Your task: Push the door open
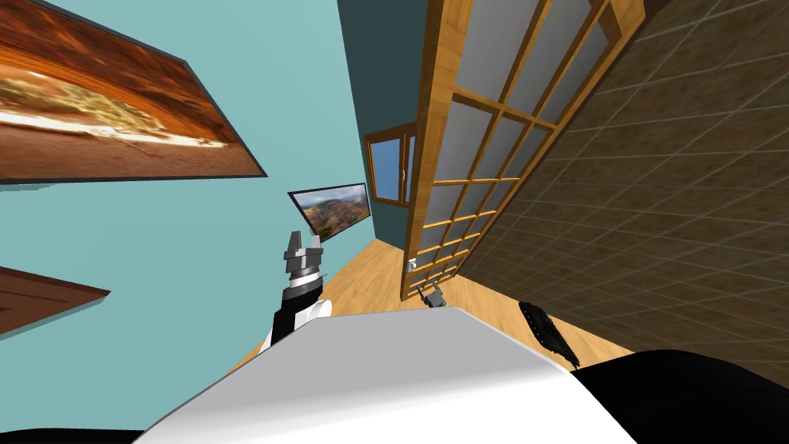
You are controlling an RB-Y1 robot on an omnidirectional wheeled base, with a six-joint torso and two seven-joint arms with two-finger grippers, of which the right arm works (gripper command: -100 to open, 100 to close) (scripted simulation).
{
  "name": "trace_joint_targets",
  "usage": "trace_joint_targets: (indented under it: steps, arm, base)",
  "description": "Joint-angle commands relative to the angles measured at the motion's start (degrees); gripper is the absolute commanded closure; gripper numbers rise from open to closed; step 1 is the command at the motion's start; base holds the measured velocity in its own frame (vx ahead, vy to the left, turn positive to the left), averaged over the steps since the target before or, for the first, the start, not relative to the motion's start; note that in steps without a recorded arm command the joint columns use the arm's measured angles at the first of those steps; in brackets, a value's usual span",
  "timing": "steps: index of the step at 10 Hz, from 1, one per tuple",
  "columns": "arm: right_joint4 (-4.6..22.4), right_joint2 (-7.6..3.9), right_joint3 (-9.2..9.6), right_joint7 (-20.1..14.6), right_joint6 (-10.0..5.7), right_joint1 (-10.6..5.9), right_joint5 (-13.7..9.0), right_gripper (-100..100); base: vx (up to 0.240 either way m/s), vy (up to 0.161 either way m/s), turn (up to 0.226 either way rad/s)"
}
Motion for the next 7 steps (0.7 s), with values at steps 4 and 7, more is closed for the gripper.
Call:
trace_joint_targets:
  steps: [4, 7]
  arm:
    - [3.3, -0.52, 1.49, 1.9, 1.59, -4.00, -2.2, -100]
    - [5.8, -0.78, 2.69, 3.3, 2.84, -7.16, -3.9, -100]
  base:
    - [-0.022, 0.007, -0.024]
    - [0.023, -0.007, -0.020]
